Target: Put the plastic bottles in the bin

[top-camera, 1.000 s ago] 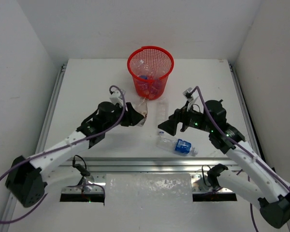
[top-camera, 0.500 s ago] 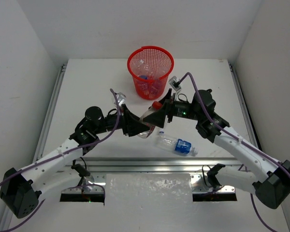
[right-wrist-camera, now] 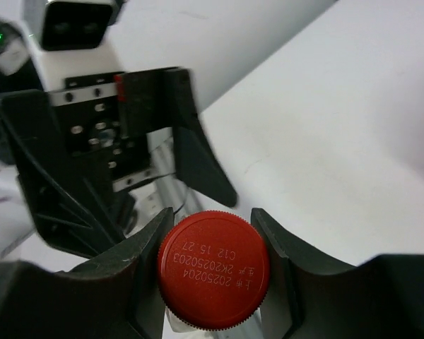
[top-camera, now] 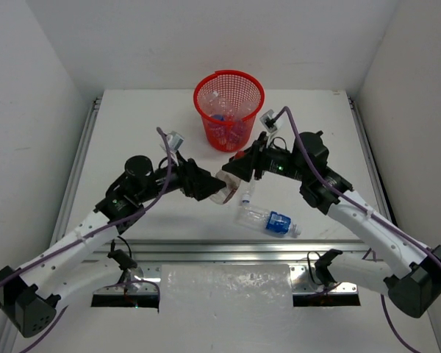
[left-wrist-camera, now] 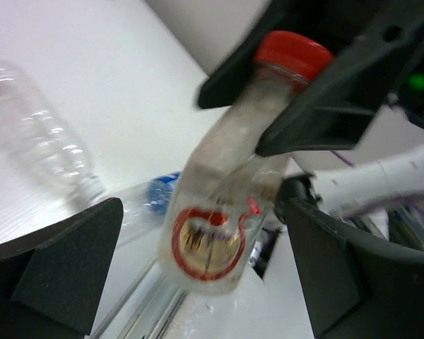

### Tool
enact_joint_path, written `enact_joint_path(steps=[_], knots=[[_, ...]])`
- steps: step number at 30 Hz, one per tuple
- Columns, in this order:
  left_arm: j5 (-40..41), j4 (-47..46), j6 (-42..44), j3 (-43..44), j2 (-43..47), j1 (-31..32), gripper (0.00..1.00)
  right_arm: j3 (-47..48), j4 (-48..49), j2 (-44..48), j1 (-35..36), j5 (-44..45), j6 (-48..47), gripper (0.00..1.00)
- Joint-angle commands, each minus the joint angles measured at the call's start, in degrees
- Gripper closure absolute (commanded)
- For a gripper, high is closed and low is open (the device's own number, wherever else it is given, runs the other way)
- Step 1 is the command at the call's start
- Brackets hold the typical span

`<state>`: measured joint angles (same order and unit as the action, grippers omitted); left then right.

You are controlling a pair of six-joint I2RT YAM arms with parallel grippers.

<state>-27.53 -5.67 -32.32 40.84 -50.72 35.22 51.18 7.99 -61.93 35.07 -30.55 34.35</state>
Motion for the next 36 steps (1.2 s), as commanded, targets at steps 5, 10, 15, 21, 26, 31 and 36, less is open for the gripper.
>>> enact_joint_path(steps=[5,10,15,21,26,31,36], knots=[[43.0,36.7,-0.6,13.9,4.0,0.2,0.02,16.6,-10.6,-4.9,-1.1,20.4,-12.2,1.0],[54.0,44.7,1.9,14.2,6.5,0.1,0.02,32.5,-15.1,-17.0,-3.7,32.3,-21.0,1.0],[51.3,43.3,2.3,9.8,8.1,0.2,0.02,55.3,-21.7,-36.7,-9.5,33.2,-21.7,1.0],[48.7,42.1,2.9,9.1,8.0,0.2,0.02,75.2,-22.3,-55.4,-10.5,36.5,-29.7,1.0],[45.8,41.0,4.0,8.7,7.8,0.2,0.02,80.5,-20.6,-62.1,-13.1,33.7,-28.9,0.79],[43.8,40.1,4.8,8.3,8.4,0.1,0.02,82.6,-20.5,-61.2,-13.6,31.8,-26.4,0.01],[41.4,38.6,4.3,8.2,7.6,0.1,0.02,81.4,-22.5,-52.5,-13.5,36.0,-26.2,0.01]])
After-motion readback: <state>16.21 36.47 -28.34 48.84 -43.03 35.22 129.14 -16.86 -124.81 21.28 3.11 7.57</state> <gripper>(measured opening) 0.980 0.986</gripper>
